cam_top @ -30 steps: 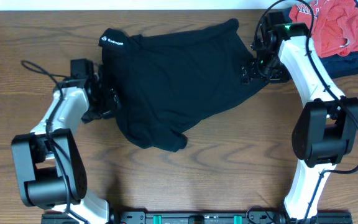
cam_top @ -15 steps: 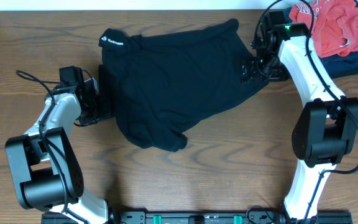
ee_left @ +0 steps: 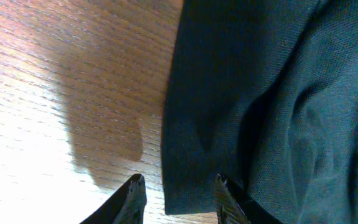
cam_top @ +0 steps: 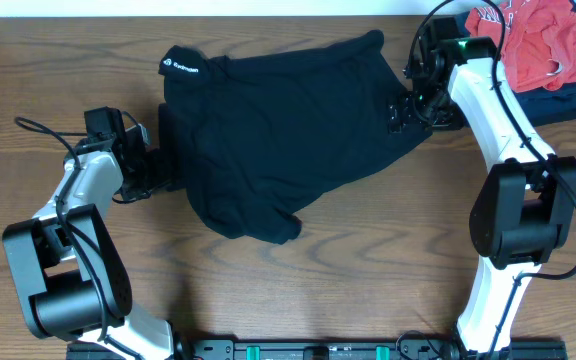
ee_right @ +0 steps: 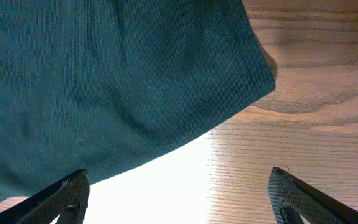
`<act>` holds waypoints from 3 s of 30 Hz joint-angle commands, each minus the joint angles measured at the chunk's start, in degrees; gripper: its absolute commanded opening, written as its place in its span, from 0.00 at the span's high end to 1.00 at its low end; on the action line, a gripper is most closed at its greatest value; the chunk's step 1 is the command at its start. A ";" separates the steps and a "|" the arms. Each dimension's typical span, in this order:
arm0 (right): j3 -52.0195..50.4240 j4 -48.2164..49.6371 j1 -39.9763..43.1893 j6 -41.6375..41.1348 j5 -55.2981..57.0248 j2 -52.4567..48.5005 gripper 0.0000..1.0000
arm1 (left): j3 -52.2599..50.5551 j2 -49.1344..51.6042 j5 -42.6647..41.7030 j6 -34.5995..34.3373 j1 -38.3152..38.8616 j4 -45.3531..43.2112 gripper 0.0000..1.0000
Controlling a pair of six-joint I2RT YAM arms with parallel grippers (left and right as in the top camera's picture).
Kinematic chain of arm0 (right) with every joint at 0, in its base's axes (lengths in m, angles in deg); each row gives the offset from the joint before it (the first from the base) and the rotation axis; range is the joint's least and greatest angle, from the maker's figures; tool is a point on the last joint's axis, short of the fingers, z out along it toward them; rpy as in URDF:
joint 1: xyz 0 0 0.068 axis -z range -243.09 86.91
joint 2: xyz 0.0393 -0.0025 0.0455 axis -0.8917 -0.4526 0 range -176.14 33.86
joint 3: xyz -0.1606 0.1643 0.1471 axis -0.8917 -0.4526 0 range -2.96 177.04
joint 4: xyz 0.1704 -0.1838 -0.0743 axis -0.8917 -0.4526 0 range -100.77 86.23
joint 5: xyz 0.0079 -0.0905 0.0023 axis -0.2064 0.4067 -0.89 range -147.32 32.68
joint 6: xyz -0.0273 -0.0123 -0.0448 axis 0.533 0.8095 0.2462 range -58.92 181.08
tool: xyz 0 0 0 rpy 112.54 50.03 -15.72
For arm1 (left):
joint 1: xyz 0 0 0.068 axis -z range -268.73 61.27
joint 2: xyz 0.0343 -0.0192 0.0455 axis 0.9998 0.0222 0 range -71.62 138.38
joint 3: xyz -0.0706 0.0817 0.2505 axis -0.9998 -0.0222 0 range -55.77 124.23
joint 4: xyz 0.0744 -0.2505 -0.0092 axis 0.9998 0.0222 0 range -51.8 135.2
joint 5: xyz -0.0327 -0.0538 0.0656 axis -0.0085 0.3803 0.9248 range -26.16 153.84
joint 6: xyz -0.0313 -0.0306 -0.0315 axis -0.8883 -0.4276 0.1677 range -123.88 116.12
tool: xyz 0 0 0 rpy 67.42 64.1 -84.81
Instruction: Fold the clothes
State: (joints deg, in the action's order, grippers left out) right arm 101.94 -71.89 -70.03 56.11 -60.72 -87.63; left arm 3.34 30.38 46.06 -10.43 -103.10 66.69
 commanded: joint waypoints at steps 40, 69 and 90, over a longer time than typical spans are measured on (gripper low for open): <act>-0.31 -0.22 0.50 0.55 0.13 -0.46 0.11 | -1.29 -1.09 0.17 -3.13 -5.97 -5.31 0.94; -0.28 -5.11 1.31 -1.88 -1.57 4.31 0.13 | 5.75 -16.92 -4.15 -1.33 -8.13 1.16 0.02; -0.35 -7.69 2.58 -1.81 -1.16 9.29 0.10 | 4.96 -12.07 3.58 18.95 36.94 19.71 0.02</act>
State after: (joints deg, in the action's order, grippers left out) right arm 101.52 -79.56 -67.80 55.12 -61.79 -78.27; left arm 8.76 15.74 42.52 5.96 -68.82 84.83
